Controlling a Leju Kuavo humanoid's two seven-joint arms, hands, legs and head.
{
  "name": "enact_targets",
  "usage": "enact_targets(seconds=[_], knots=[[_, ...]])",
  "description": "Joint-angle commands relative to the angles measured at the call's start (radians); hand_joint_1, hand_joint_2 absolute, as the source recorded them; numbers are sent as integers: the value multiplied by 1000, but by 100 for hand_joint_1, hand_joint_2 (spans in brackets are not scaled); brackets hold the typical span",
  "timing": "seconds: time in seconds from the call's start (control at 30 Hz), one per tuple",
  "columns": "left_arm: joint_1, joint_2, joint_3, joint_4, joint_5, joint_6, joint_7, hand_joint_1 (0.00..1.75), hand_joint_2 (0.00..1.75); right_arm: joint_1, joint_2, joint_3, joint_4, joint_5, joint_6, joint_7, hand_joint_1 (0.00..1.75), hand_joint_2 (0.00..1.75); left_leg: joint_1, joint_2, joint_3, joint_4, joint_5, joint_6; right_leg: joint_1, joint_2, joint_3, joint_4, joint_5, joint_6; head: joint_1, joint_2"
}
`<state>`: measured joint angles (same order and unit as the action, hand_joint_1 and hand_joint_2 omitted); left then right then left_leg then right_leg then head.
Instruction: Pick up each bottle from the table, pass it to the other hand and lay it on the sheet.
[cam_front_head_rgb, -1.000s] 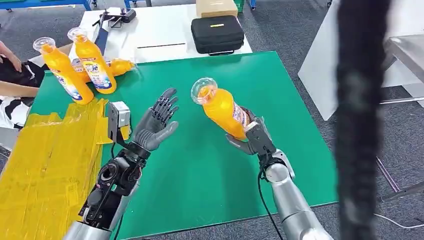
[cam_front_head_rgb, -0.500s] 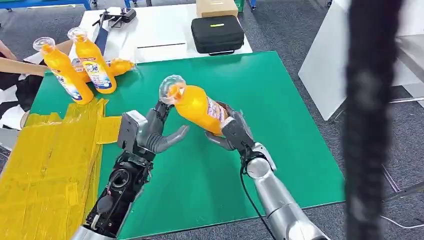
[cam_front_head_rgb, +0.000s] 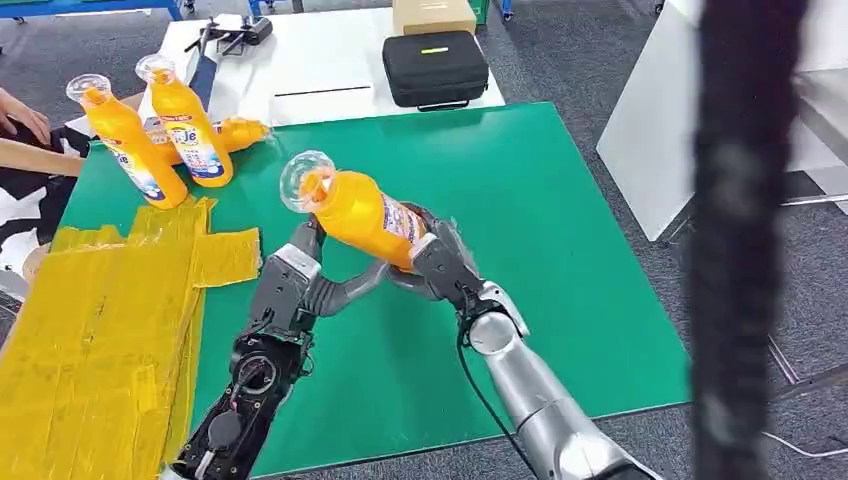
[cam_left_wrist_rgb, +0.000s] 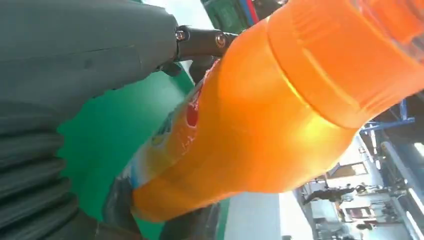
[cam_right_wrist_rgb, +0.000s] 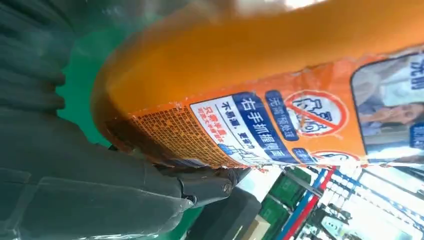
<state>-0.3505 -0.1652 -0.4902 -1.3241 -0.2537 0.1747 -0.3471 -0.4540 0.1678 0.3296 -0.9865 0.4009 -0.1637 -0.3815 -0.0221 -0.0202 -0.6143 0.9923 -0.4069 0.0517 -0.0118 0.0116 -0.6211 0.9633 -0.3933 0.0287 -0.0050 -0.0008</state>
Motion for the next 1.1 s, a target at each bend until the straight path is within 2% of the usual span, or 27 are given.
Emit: enact_targets(seconds=[0.03,0.13,0.23,0.47,0.53,0.87,0.9,1.07,1.1], knots=[[-18,9,-9,19,8,-13,4,0,175,-60,0,43,102,-2,1,-2,175,175,1,2,2,0,-1,-2,1,0,2,-1,-1,-1,0,0],[-15,9,3,23,57,-56,15,0,175,-65,6,64,120,14,3,-5,175,175,2,3,6,2,-4,-5,2,1,6,0,-3,-1,0,0],[-15,9,15,33,101,-94,23,0,175,-72,17,87,147,30,-2,-2,175,175,1,3,3,0,-1,-3,1,1,3,-1,0,-1,0,0],[-32,6,47,64,126,-91,28,0,175,-76,26,132,181,55,-3,0,175,175,2,4,6,1,-3,-5,2,2,6,0,-2,-2,0,0],[-32,6,47,64,126,-91,28,0,175,-76,26,132,181,55,-3,0,175,175,1,1,2,0,-1,-3,1,0,2,-1,-1,-1,0,0],[-66,-2,125,149,57,53,33,0,175,-35,1,212,103,104,-11,9,175,175,3,2,8,2,-4,-6,3,-1,8,0,-3,-2,0,0],[-74,-3,137,172,39,84,31,0,175,-33,-2,218,98,103,-10,10,175,175,1,1,4,0,-2,-3,1,-1,4,0,-1,-1,0,0],[-89,-18,185,228,84,90,-2,2,175,-37,-5,232,101,94,-13,13,175,175,1,0,3,0,-1,-3,1,-1,3,-1,-1,-1,0,0],[-89,-19,192,228,99,87,-9,108,175,-37,-7,232,101,91,-16,13,175,175,2,1,5,1,-2,-4,2,-1,5,0,-2,-1,0,0]])
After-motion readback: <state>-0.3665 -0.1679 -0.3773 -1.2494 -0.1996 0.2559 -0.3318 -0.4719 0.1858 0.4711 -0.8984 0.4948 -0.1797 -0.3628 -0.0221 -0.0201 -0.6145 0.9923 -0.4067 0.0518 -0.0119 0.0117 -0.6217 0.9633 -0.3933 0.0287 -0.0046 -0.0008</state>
